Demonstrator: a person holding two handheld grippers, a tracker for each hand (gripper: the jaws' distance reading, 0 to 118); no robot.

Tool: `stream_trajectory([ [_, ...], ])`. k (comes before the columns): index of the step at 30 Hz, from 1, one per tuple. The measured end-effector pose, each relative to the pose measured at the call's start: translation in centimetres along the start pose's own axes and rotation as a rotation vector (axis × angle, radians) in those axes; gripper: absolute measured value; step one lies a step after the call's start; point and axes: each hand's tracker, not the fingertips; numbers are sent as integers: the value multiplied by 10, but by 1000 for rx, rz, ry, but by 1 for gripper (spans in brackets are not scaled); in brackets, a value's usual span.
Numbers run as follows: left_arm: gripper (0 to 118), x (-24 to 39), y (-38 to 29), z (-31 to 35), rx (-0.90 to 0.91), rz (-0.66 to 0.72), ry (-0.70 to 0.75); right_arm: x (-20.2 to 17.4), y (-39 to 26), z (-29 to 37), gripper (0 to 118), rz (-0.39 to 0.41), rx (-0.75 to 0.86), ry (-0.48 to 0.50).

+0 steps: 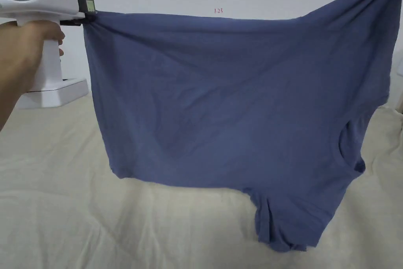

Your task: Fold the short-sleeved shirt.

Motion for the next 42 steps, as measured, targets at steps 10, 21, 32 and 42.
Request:
stream_trajectory([
  [10, 1, 0, -62, -40, -108, -29, -1, 21, -56, -22, 0, 0, -56, -7],
  [21, 1, 1, -217, -54, -348, -42, -5, 18, -206, 5, 1, -45, -267, -11],
  [32, 1, -16, -356, 36, -524, -29, -7, 27, -328, 108, 1, -118, -447, 24],
  [42, 1, -35, -442, 107, -656, -69, -14, 32, -396, 231, 0, -187, -541, 4],
])
